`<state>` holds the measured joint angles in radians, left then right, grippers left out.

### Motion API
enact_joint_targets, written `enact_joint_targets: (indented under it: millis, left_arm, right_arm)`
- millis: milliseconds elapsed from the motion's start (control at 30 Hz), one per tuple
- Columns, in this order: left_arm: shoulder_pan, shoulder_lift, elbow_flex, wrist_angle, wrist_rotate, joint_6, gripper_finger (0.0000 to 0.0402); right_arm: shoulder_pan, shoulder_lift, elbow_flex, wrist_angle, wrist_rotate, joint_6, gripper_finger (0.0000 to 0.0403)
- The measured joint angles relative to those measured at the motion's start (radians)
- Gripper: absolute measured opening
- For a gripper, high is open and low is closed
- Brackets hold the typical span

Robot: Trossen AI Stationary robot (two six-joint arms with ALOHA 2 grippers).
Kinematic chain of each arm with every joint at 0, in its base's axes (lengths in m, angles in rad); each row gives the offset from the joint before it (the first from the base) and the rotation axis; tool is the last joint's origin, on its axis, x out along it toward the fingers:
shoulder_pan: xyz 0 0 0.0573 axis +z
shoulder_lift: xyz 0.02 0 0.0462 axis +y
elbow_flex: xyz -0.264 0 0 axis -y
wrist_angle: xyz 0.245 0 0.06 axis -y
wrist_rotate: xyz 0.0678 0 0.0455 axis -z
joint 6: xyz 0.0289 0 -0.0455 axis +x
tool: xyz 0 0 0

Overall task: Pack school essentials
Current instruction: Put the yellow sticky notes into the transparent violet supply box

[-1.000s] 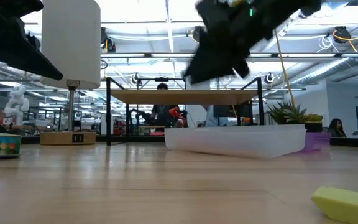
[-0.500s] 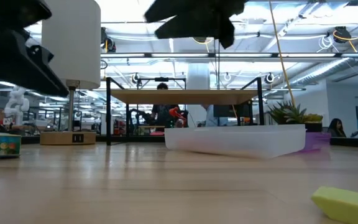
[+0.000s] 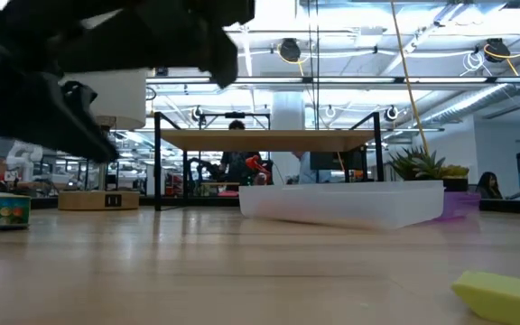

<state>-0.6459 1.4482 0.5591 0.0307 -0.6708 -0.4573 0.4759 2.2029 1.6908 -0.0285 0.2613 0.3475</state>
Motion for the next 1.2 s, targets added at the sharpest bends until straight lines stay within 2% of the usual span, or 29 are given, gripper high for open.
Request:
enact_joint_targets:
  millis: [100, 200, 500, 633, 833, 1000, 1100, 1200]
  left_arm:
    - [0.02, 0.0, 0.0, 0.031, 0.016, 0.031, 0.015]
    - [0.029, 0.0, 0.0, 0.033, 0.018, 0.023, 0.015]
    - [-0.005, 0.0, 0.0, 0.035, 0.024, -0.057, 0.015]
    - [-0.043, 0.0, 0.0, 0.064, 0.025, -0.102, 0.0156]
    - [-0.15, 0.038, 0.0, 0.153, 0.026, -0.156, 0.0218]
    - [-0.239, 0.152, 0.0, 0.364, 0.027, -0.169, 0.0279]
    - [-0.27, 0.224, 0.01, 0.475, 0.027, -0.175, 0.0302]
    - [-0.296, 0.276, 0.038, 0.496, 0.027, -0.181, 0.0314]
  right_arm:
    - [0.011, 0.017, 0.039, -0.07, 0.001, -0.001, 0.0142]
    - [0.016, 0.017, 0.042, -0.069, -0.001, 0.007, 0.015]
    - [0.023, 0.017, 0.042, -0.067, 0.009, 0.039, 0.0225]
    - [0.031, 0.017, 0.042, -0.093, 0.04, 0.079, 0.0237]
    - [0.086, 0.017, 0.042, -0.088, 0.128, 0.095, 0.0236]
    - [0.158, 0.016, 0.042, 0.021, 0.216, 0.096, 0.0236]
    - [0.194, 0.016, 0.042, 0.015, 0.295, 0.123, 0.0236]
    - [0.217, 0.016, 0.042, -0.025, 0.323, 0.167, 0.0235]
